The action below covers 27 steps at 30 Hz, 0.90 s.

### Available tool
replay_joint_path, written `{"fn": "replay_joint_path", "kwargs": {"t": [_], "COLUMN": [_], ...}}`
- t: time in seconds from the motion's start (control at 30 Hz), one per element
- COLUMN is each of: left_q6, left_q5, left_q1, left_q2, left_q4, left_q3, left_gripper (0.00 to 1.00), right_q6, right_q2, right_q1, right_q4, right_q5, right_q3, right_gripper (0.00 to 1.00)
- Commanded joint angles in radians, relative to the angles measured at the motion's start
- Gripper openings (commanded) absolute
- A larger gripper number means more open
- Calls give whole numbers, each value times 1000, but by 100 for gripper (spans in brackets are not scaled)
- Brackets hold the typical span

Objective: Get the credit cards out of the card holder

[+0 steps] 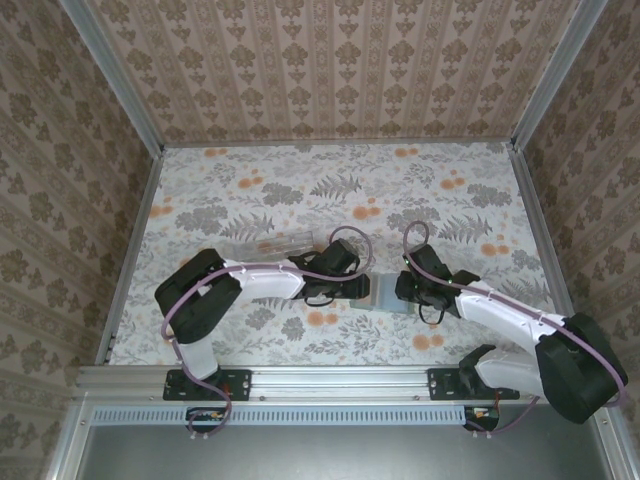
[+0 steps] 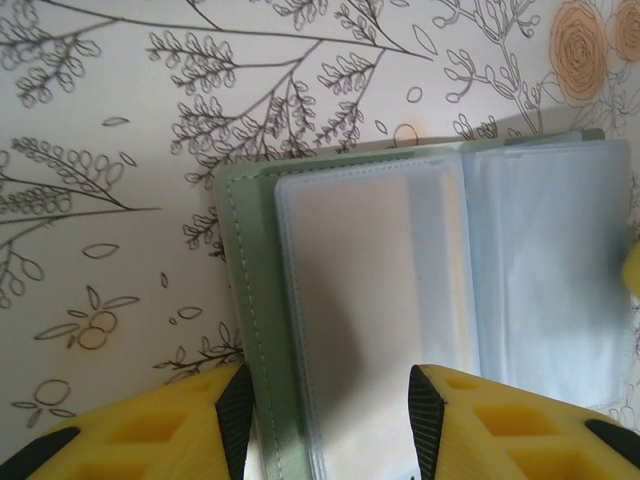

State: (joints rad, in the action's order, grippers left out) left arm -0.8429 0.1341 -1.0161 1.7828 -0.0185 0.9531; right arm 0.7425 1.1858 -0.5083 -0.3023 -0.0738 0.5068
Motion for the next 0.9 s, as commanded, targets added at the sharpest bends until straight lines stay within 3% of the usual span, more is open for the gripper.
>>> {"fn": "replay_joint_path", "kwargs": {"t": [0.0,0.6,0.87], "left_q6": [11,24,25], "left_q5": [-29,-112,-66], "left_q1": [-14,-48,-52], "left_q2": [-34,-26,-11], "left_q4": [-36,-123,-70], "left_q3": [39,87,83], "left_gripper": [48,50,50], "right_q6": [36,41,44], "right_q2": [37,69,55], "right_q1": [-2,-3,-3], "right_q4": [-8,19,13], "right_q5": [-1,12,13], "right_q3": [-31,-45,-50], "right_gripper": [23,21,21]}}
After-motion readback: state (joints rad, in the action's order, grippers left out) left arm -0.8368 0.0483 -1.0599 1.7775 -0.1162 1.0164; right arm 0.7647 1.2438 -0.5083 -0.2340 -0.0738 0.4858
